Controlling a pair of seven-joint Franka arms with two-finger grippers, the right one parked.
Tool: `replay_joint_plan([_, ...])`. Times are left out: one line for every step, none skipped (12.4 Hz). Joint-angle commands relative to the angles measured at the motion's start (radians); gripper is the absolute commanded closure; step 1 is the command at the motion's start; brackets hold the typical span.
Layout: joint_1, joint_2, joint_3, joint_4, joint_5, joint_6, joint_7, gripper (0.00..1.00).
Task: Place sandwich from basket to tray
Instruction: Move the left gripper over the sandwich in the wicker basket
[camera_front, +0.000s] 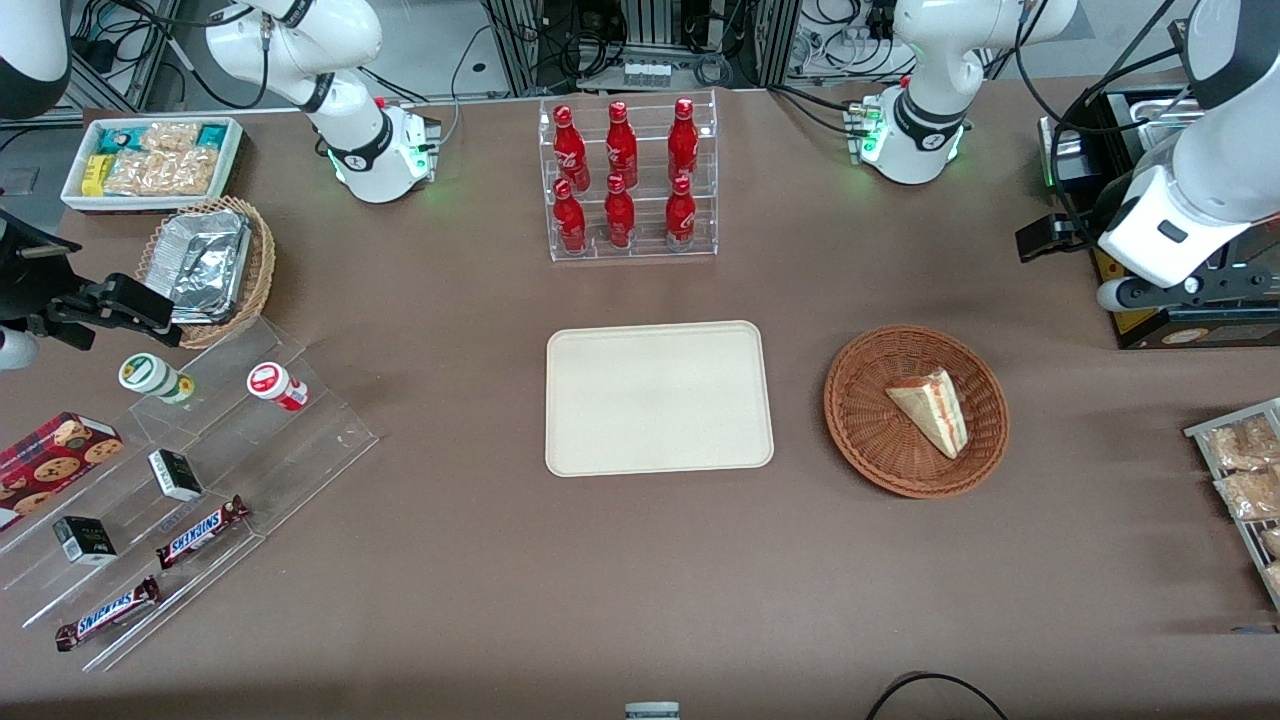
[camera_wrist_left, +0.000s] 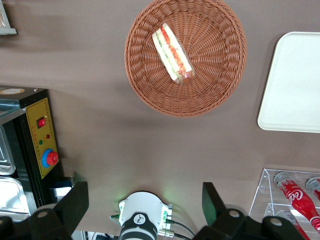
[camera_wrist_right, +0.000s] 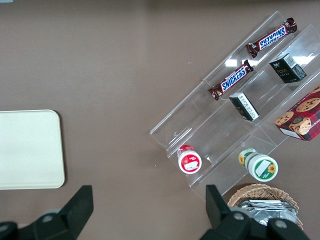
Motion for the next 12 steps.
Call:
replay_joint_plan([-0.01, -0.009, 0.011, 0.017, 0.005, -0.015, 0.014, 0.0])
replay_joint_plan([-0.01, -0.007, 0.009, 0.012, 0.003, -0.011, 0.014, 0.0])
replay_joint_plan([-0.01, 0.003, 0.009, 0.003, 0.005, -0.011, 0.014, 0.0])
replay_joint_plan([-0.006, 0.018, 0.011, -0.015, 0.003, -0.008, 0.014, 0.0])
replay_joint_plan([-0.006, 0.025, 0.011, -0.055, 0.003, 0.038, 0.012, 0.0])
replay_joint_plan([-0.008, 0.031, 0.009, -0.093, 0.003, 0.073, 0.012, 0.0])
replay_joint_plan([-0.01, 0.037, 0.009, -0.136, 0.0, 0.122, 0.012, 0.0])
replay_joint_plan([-0.014, 0.042, 0.009, -0.187, 0.0, 0.193, 0.012, 0.0])
replay_joint_plan([-0.014, 0.042, 0.008, -0.233, 0.003, 0.255, 0.012, 0.0])
replay_joint_plan([-0.014, 0.042, 0.008, -0.279, 0.003, 0.309, 0.012, 0.0])
replay_joint_plan([-0.014, 0.04, 0.008, -0.326, 0.003, 0.374, 0.012, 0.0])
replay_joint_plan([-0.014, 0.039, 0.008, -0.374, 0.003, 0.44, 0.012, 0.0])
